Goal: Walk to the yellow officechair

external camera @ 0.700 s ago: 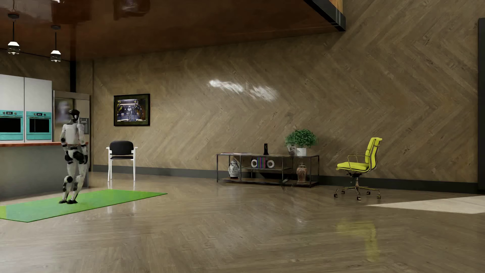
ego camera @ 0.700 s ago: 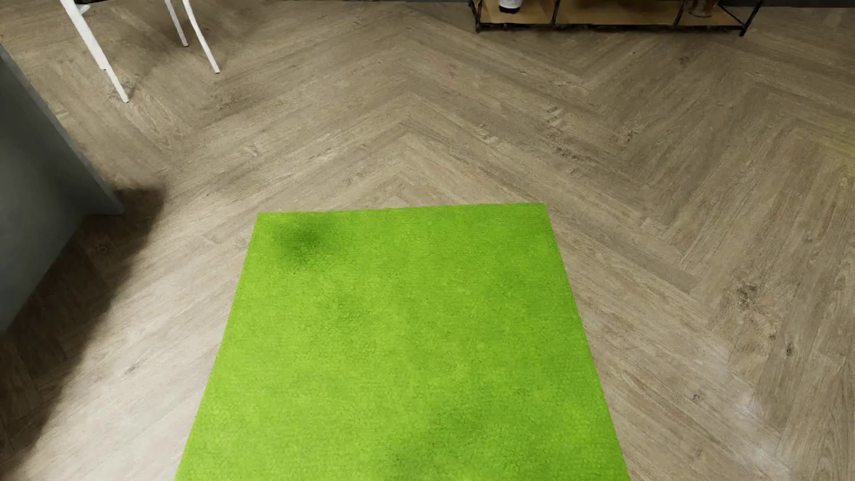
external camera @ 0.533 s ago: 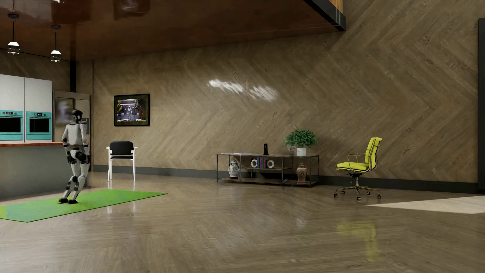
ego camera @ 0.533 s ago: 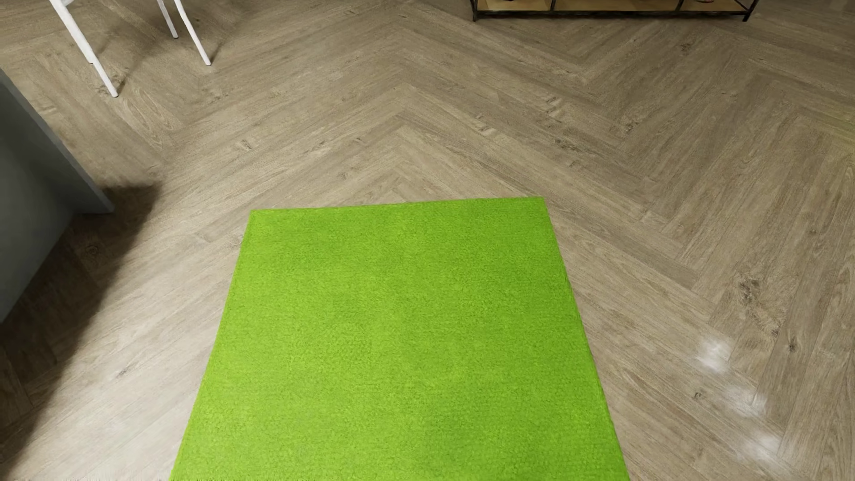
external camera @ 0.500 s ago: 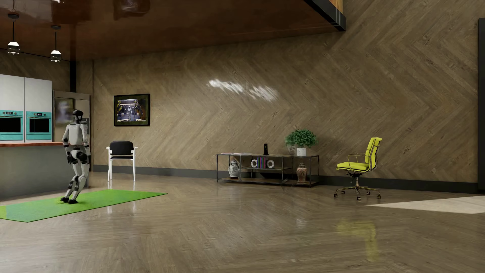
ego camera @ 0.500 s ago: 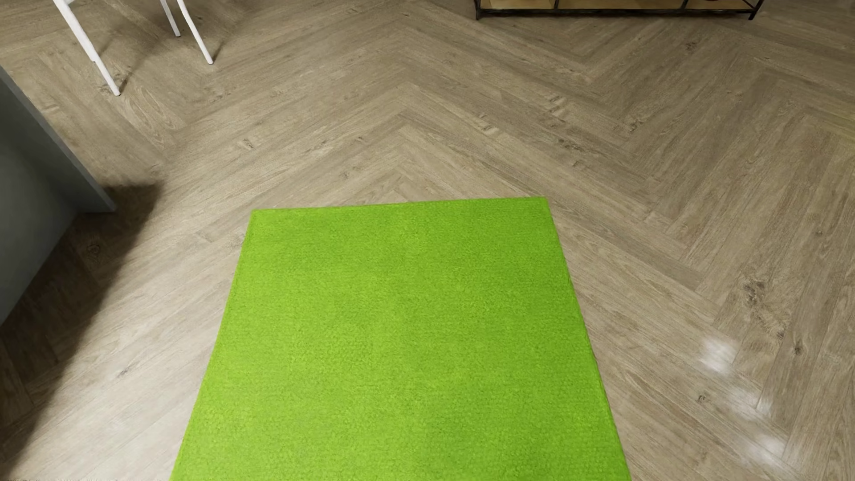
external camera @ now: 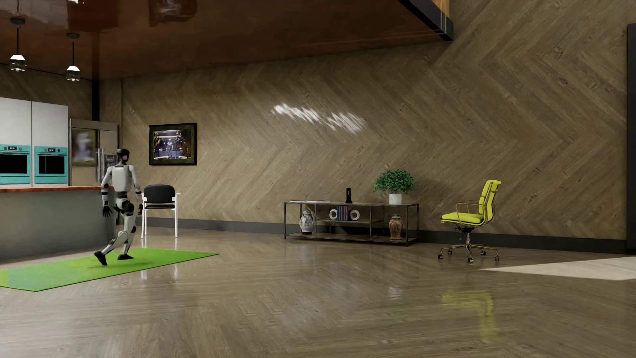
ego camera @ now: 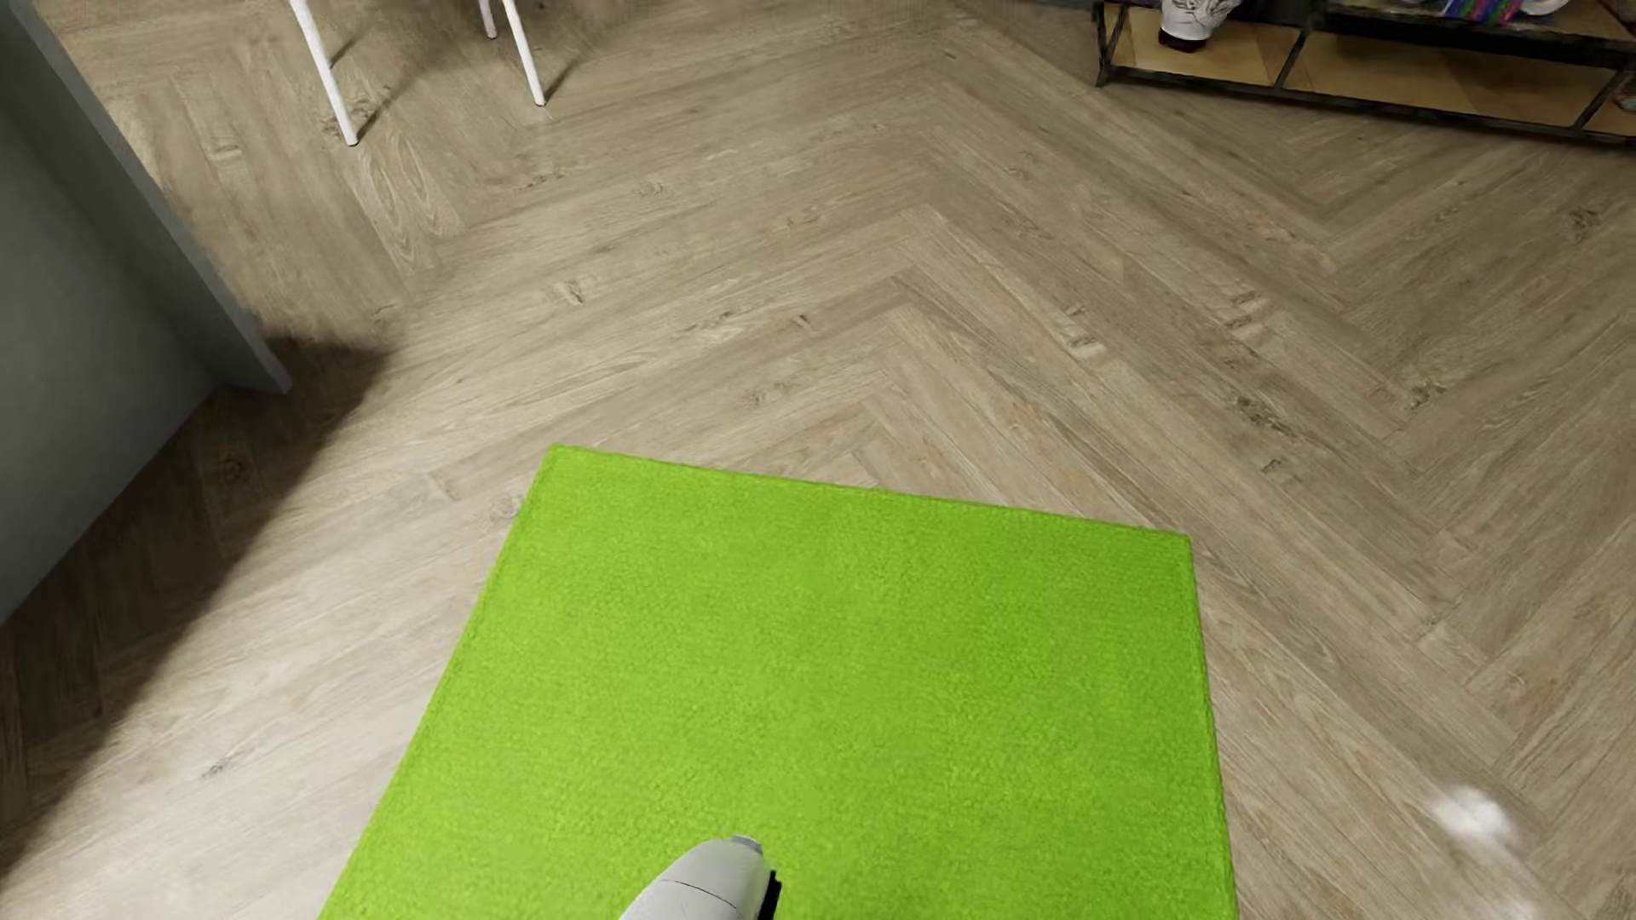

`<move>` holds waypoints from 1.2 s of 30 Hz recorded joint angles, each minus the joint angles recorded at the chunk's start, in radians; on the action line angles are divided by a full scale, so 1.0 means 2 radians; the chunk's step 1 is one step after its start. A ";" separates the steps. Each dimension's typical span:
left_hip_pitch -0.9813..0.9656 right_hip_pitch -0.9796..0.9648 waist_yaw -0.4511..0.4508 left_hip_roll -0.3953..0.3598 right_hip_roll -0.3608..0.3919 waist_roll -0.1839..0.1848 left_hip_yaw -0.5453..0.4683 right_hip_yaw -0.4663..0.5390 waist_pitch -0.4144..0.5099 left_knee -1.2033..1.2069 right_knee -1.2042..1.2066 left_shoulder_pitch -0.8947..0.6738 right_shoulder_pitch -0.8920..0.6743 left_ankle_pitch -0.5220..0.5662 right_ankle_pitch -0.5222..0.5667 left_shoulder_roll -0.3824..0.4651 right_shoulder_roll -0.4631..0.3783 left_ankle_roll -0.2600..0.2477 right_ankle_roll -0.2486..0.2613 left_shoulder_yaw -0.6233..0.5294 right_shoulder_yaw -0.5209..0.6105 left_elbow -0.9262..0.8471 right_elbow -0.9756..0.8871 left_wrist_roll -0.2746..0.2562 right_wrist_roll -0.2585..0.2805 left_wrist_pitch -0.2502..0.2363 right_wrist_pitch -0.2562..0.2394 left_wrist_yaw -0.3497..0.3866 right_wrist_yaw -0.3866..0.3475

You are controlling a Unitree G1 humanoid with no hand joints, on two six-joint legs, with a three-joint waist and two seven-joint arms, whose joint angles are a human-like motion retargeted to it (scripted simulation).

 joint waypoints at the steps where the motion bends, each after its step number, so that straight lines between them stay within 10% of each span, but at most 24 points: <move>1: 0.028 -0.039 -0.028 -0.015 -0.002 0.000 0.000 0.000 0.006 -0.004 0.090 -0.006 0.006 -0.018 0.063 -0.003 -0.004 0.000 0.000 0.011 0.021 -0.002 0.004 0.000 0.000 0.000 0.000 0.000 0.000; 4: 0.134 -0.207 -0.103 -0.025 0.014 0.020 0.000 0.000 0.015 -0.053 0.321 -0.028 0.036 -0.050 0.059 -0.008 -0.005 0.000 0.000 0.023 0.013 -0.053 0.018 0.000 0.000 0.000 0.000 0.000 0.000; 8: 0.312 -0.336 -0.211 -0.007 0.036 0.047 0.000 0.000 0.020 -0.167 0.056 -0.051 0.075 -0.072 0.170 0.005 -0.022 0.000 0.000 0.045 0.026 -0.131 0.021 0.000 0.000 0.000 0.000 0.000 0.000; 12: 0.412 -0.384 -0.255 -0.006 0.030 0.051 0.000 0.000 0.003 -0.188 -0.122 -0.088 0.097 -0.139 -0.115 0.016 -0.022 0.000 0.000 0.063 0.037 -0.148 0.036 0.000 0.000 0.000 0.000 0.000 0.000; 15: 0.429 -0.416 -0.274 0.028 0.059 0.083 0.000 0.000 0.007 -0.098 -0.028 -0.071 0.098 -0.010 0.150 -0.005 -0.019 0.000 0.000 0.082 0.053 -0.108 0.050 0.000 0.000 0.000 0.000 0.000 0.000; 17: 0.362 -0.367 -0.246 0.045 0.090 0.090 0.000 0.000 0.002 0.088 0.004 -0.039 0.098 0.155 0.140 -0.016 -0.015 0.000 0.000 0.065 0.039 -0.082 0.057 0.000 0.000 0.000 0.000 0.000 0.000; 20: 0.224 -0.229 -0.172 0.053 0.092 0.074 0.000 0.000 0.015 0.264 -0.037 -0.012 0.064 -0.022 0.043 -0.011 -0.022 0.000 0.000 0.023 0.042 -0.065 0.025 0.000 0.000 0.000 0.000 0.000 0.000; 23: 0.130 -0.097 -0.089 0.053 0.067 0.042 0.000 0.000 0.011 0.095 -0.108 0.019 0.013 -0.041 -0.071 -0.002 -0.039 0.000 0.000 0.029 0.039 -0.049 -0.020 0.000 0.000 0.000 0.000 0.000 0.000; 27: 0.070 0.005 -0.052 0.060 0.055 0.027 0.000 0.000 -0.016 -0.360 -0.139 0.032 -0.049 0.116 -0.177 0.007 -0.046 0.000 0.000 0.023 -0.031 -0.024 -0.035 0.000 0.000 0.000 0.000 0.000 0.000; 29: 0.041 0.041 -0.025 0.045 0.030 0.015 0.000 0.000 -0.010 -0.145 -0.107 0.028 -0.043 0.081 -0.134 0.011 -0.054 0.000 0.000 0.006 -0.063 -0.018 -0.061 0.000 0.000 0.000 0.000 0.000 0.000; 32: 0.064 -0.043 -0.025 -0.008 -0.005 -0.009 0.000 0.000 -0.015 -0.053 0.164 0.019 -0.002 0.061 0.113 0.006 -0.023 0.000 0.000 0.013 -0.074 0.008 -0.029 0.000 0.000 0.000 0.000 0.000 0.000; 34: 0.147 -0.161 -0.055 -0.022 -0.012 -0.005 0.000 0.000 0.004 -0.076 0.364 0.009 0.004 0.025 0.083 0.004 -0.016 0.000 0.000 0.023 -0.025 -0.019 -0.010 0.000 0.000 0.000 0.000 0.000 0.000; 36: 0.222 -0.258 -0.120 -0.009 0.006 0.024 0.000 0.000 0.010 -0.117 0.316 -0.006 0.040 0.013 0.094 0.004 -0.018 0.000 0.000 0.020 -0.013 -0.061 -0.026 0.000 0.000 0.000 0.000 0.000 0.000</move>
